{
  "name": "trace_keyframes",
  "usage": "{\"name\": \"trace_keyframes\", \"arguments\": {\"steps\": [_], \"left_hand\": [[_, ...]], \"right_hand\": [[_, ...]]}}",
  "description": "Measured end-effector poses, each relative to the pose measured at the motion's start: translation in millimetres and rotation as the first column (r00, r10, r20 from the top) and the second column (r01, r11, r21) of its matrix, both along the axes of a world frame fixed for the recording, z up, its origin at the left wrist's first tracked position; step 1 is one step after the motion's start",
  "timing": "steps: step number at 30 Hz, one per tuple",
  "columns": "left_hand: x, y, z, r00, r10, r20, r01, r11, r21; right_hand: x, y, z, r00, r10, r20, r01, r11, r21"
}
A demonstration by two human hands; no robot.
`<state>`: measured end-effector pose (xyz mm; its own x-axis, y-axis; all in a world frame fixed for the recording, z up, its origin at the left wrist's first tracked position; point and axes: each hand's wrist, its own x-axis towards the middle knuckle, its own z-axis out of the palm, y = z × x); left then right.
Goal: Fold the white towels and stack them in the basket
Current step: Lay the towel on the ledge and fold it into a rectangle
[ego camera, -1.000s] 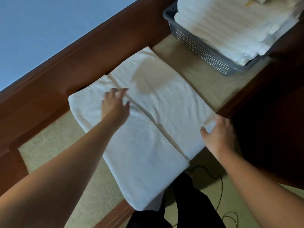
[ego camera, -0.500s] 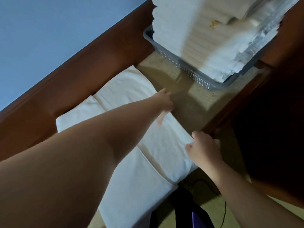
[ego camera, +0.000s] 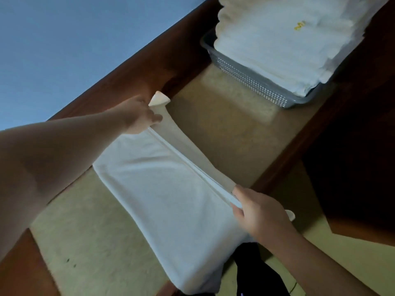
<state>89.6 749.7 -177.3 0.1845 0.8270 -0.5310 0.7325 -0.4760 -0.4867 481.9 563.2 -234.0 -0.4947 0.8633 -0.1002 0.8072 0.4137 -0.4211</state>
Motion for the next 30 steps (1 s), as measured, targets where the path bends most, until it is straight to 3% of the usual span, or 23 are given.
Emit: {"name": "trace_keyframes", "arguments": {"steps": [1, 2, 4, 6, 8, 13, 15, 18, 19, 20, 22, 23, 24, 25, 27, 30], "left_hand": [[-20, -11, 4, 0.995, -0.095, -0.043, 0.097, 0.995, 0.028], [-40, -25, 6, 0.996, -0.088, -0.017, 0.089, 0.995, 0.055], [-63, -56, 11, 0.990, 0.099, 0.104, -0.106, 0.992, 0.062], [-80, -82, 14, 0.972, 0.129, 0.196, -0.152, 0.982, 0.109], [-92, -114, 16, 0.974, 0.119, 0.193, -0.150, 0.976, 0.155], [-106, -168, 6, 0.876, 0.362, 0.317, -0.414, 0.903, 0.113], [-107, -188, -1, 0.750, 0.517, 0.413, -0.597, 0.797, 0.086], [-110, -201, -25, 0.481, 0.635, 0.604, -0.839, 0.533, 0.107], [-107, -201, -32, 0.337, 0.654, 0.678, -0.913, 0.402, 0.067], [-102, -200, -38, 0.170, 0.648, 0.743, -0.960, 0.279, -0.023], [-87, -197, -48, -0.384, 0.462, 0.799, -0.899, 0.009, -0.437], [-79, -195, -54, -0.615, 0.327, 0.718, -0.773, -0.069, -0.631], [-73, -194, -60, -0.762, 0.194, 0.617, -0.641, -0.100, -0.761], [-68, -193, -65, -0.848, 0.067, 0.525, -0.529, -0.111, -0.841], [-67, -189, -79, -0.916, -0.111, 0.385, -0.374, -0.105, -0.921], [-80, -179, -94, -0.866, -0.092, 0.491, -0.481, -0.112, -0.869]], "right_hand": [[-9, -11, 4, 1.000, 0.010, 0.011, -0.010, 1.000, 0.000], [-18, -25, 9, 1.000, 0.023, 0.013, -0.023, 1.000, 0.002], [-36, -48, 20, 0.998, 0.055, 0.011, -0.055, 0.998, -0.014], [-54, -70, 27, 0.994, 0.085, 0.066, -0.082, 0.996, -0.045], [-69, -92, 31, 0.987, 0.091, 0.132, -0.082, 0.994, -0.071], [-96, -129, 22, 0.972, 0.140, 0.188, -0.129, 0.989, -0.074], [-105, -144, 18, 0.968, 0.177, 0.176, -0.165, 0.983, -0.080], [-116, -163, 8, 0.967, 0.224, 0.124, -0.211, 0.972, -0.107], [-120, -170, 2, 0.963, 0.241, 0.121, -0.227, 0.966, -0.123], [-123, -174, -6, 0.960, 0.258, 0.105, -0.246, 0.962, -0.118], [-128, -181, -23, 0.955, 0.274, 0.113, -0.266, 0.960, -0.087], [-130, -185, -31, 0.959, 0.258, 0.116, -0.249, 0.964, -0.089], [-129, -189, -42, 0.961, 0.252, 0.109, -0.244, 0.966, -0.085], [-129, -192, -51, 0.967, 0.238, 0.090, -0.231, 0.969, -0.082], [-128, -197, -62, 0.978, 0.202, 0.059, -0.195, 0.975, -0.105], [-127, -199, -63, 0.979, 0.201, 0.033, -0.199, 0.979, -0.044]]}}
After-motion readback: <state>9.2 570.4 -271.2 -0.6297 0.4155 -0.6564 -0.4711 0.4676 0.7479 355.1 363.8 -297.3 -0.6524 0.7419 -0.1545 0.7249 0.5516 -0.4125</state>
